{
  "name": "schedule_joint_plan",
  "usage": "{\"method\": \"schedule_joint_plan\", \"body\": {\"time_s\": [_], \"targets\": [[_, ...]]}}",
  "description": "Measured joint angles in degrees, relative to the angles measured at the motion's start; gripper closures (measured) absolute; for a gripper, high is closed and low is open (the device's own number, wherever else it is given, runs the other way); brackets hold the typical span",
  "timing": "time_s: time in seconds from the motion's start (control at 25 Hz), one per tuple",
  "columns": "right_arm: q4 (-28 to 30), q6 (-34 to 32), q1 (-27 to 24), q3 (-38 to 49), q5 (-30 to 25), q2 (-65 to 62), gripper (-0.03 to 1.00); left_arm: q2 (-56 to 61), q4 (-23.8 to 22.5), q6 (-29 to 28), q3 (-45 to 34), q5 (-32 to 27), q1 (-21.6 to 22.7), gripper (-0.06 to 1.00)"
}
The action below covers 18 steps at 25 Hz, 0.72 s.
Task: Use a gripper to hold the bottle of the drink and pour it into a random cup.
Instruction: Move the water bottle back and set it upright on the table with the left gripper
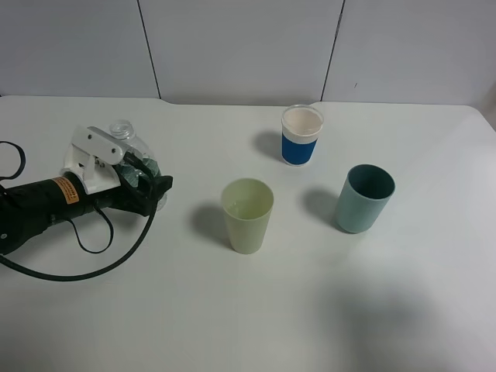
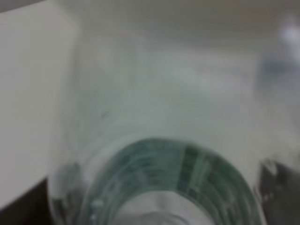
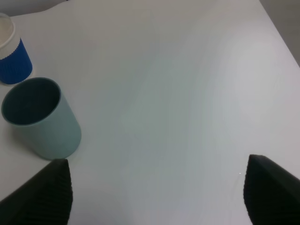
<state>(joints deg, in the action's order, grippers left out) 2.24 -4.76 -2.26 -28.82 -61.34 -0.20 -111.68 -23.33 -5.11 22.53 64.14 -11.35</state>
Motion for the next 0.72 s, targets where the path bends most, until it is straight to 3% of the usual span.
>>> {"method": "schedule_joint_plan", "body": {"time_s": [0.2,0.72], "targets": [[0.0,0.0,0.0,0.0,0.0,0.0,0.22,0.0,0.0,-1.2,0.0,0.2,0.0,0.04],[0.0,0.0,0.0,0.0,0.0,0.0,0.22,4.9,0.2,-3.7,-3.1,0.2,0.0,0.03]]}}
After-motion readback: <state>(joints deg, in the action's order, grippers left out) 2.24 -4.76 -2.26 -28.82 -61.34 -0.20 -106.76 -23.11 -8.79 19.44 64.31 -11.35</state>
